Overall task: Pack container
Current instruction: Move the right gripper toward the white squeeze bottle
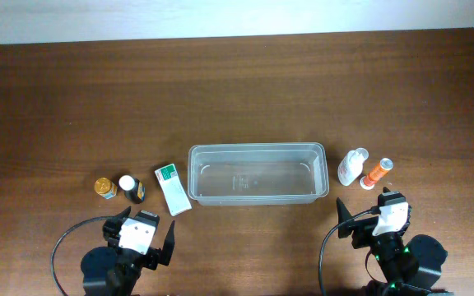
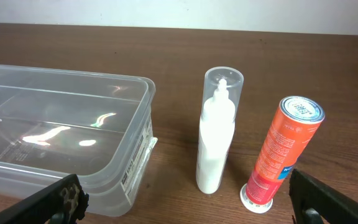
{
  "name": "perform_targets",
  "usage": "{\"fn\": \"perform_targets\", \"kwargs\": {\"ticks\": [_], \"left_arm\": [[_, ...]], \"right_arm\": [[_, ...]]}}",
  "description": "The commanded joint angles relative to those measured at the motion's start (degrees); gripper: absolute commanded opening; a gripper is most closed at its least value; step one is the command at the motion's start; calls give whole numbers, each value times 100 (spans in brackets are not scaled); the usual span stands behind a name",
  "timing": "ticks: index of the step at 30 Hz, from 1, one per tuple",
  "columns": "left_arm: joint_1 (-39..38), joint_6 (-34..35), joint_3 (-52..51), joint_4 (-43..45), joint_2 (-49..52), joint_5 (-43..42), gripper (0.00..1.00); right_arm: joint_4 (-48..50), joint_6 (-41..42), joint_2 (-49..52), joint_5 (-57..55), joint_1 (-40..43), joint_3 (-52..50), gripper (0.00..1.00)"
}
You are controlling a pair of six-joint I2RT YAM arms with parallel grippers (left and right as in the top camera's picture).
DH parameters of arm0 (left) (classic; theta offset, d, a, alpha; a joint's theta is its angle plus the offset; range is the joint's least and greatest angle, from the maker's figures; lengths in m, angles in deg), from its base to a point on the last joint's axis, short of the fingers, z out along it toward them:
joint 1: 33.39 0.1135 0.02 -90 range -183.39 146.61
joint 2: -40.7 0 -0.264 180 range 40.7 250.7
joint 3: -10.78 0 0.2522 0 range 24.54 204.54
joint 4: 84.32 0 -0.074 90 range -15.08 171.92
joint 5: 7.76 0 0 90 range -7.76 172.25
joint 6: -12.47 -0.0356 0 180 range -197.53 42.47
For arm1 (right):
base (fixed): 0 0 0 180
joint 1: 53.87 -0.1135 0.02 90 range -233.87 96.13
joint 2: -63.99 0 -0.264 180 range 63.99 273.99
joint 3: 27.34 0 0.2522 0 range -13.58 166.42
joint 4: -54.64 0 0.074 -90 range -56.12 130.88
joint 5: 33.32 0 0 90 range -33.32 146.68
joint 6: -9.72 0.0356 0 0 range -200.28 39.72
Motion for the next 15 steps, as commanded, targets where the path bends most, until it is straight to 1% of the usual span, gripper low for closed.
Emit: {"fn": "perform_targets", "kwargs": {"ticks": [1, 15], "left_arm": [[31, -48, -22, 15, -55, -85, 100], [31, -48, -22, 15, -55, -85, 100]], "right_arm": [[37, -42, -66, 52, 15, -50, 98], [37, -42, -66, 52, 15, -50, 98]]}}
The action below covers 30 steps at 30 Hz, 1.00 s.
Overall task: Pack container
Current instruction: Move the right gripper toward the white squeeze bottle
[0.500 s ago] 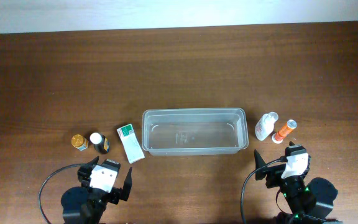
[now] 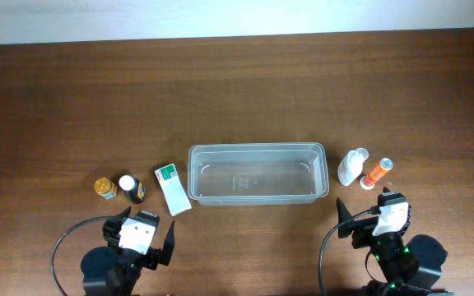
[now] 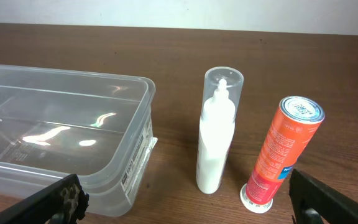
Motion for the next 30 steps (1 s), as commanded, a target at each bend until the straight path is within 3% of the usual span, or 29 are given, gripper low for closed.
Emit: {"fn": "perform_targets", "kwargs": {"ticks": [1, 19, 30], "left_arm": [[31, -46, -22, 13, -55, -85, 99], [31, -46, -22, 13, -55, -85, 99], [31, -46, -22, 13, -55, -85, 99]], "right_arm": [[35, -44, -66, 42, 15, -50, 98], [66, -37, -63, -57, -7, -50, 98], [999, 879, 127, -122, -7, 566, 98]]}}
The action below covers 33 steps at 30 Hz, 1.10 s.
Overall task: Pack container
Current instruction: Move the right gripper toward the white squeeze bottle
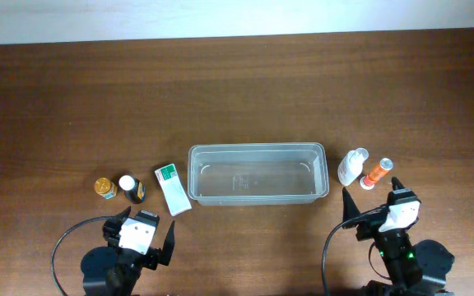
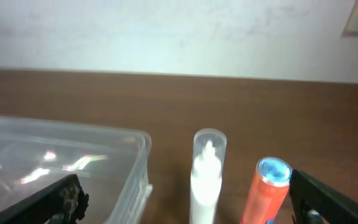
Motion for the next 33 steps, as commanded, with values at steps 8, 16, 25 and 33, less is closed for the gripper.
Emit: {"fn": "perform_targets", "kwargs": {"ticks": [8, 16, 25, 33], "left_arm": [[31, -48, -22, 13, -55, -85, 100], [31, -48, -22, 13, -55, -85, 99], [31, -48, -22, 13, -55, -85, 99], [31, -48, -22, 13, -55, -85, 99]], "right_arm": [[-1272, 433, 2234, -601, -7, 2994, 98], [-4085, 433, 5364, -546, -22, 7154, 98], [-5779, 321, 7587, -264, -350, 8476, 99], [-6037, 531, 9143, -1644, -1362, 8476, 100]]}}
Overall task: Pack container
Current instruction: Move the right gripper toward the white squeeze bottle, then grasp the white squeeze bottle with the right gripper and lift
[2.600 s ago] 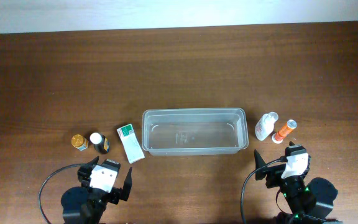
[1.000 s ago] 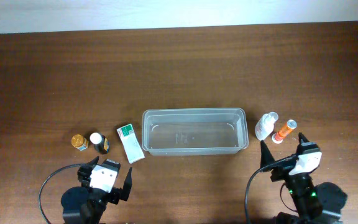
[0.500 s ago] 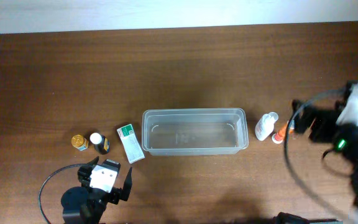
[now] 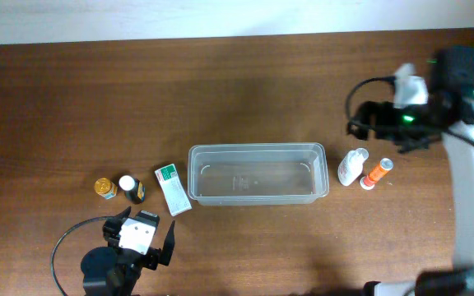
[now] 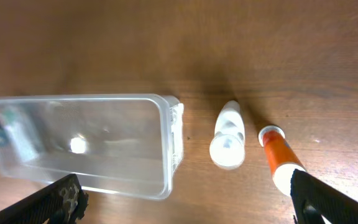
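Note:
A clear plastic container lies empty mid-table, also in the right wrist view. To its right stand a white bottle and an orange tube. My right gripper hangs high over those two, looking straight down, open and holding nothing. To the container's left sit a green-and-white box, a dark bottle with a white cap and a gold-lidded jar. My left gripper rests open at the table's near edge.
The brown wooden table runs back to a white wall at its far side. My right arm's white link stretches along the right side of the table.
My right gripper has moved from low at the near edge, facing the bottle and tube side-on, to high above them looking straight down. It stays open. The left arm has not moved.
Both grippers rested open at the near edge, with the right one facing the white bottle and orange tube at table height. Then the right wrist view sat higher and showed the wall. Now the right gripper hangs over both items. No object has moved.

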{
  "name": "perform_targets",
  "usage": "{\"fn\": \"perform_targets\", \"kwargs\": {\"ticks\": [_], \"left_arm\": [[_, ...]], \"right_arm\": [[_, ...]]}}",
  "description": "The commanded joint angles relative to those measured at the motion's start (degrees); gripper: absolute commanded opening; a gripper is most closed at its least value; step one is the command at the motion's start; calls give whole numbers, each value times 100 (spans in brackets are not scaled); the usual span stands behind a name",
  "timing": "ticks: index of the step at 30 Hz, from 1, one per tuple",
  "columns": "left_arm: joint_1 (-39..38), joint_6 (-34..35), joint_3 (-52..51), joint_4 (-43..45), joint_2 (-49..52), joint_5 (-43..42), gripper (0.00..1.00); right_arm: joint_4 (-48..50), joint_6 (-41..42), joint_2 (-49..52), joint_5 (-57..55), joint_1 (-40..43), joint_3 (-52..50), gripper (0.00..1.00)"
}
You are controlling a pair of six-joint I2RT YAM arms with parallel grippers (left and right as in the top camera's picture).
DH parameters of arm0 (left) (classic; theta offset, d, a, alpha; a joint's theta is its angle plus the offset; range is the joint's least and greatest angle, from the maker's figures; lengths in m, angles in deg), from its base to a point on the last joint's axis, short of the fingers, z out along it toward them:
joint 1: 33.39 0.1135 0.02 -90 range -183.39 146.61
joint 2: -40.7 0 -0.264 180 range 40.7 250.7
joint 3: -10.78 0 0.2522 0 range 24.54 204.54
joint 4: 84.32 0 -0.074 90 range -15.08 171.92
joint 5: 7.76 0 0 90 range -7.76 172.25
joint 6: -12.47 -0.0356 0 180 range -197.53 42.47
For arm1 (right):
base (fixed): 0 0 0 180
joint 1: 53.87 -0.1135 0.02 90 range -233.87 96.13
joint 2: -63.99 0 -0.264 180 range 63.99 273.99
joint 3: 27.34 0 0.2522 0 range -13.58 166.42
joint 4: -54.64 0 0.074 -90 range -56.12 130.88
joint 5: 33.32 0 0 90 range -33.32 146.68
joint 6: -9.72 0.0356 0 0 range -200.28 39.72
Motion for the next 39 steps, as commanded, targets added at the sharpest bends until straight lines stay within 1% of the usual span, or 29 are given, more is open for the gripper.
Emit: {"fn": "perform_targets", "kwargs": {"ticks": [1, 3, 5, 9, 13, 15, 19, 23, 25, 30, 33, 37, 39], "left_arm": [[31, -46, -22, 13, -50, -83, 99], [31, -46, -22, 13, -50, -83, 99], [31, -46, -22, 13, -50, -83, 99], [31, -46, -22, 13, -50, -83, 99], [31, -46, -22, 13, -50, -83, 99], [31, -46, -22, 13, -50, -83, 99], [31, -46, -22, 13, -50, -83, 99], [31, -46, -22, 13, -50, -83, 99], [31, -46, -22, 13, -50, -83, 99], [28, -46, -22, 13, -50, -83, 99], [31, -46, -22, 13, -50, -83, 99], [31, -46, -22, 13, -50, -83, 99], [31, -46, -22, 13, -50, -83, 100]], "right_arm": [[-22, 240, 372, -876, -343, 33, 98], [-31, 387, 603, -1060, -437, 33, 94], [-103, 442, 809, -1058, -479, -7, 83], [-175, 656, 979, -1403, -476, -122, 81], [-205, 680, 979, -1375, -487, -313, 76], [-157, 699, 979, -1379, -483, -501, 75], [232, 723, 979, -1375, -481, -872, 71], [455, 743, 979, -1366, -481, -988, 63], [494, 741, 979, -1338, -481, -988, 58], [527, 743, 979, -1329, -481, -988, 40], [522, 741, 979, -1329, -481, -988, 32], [507, 798, 962, -1325, -481, -951, 25], [450, 870, 916, -1327, -481, -894, 23]]}}
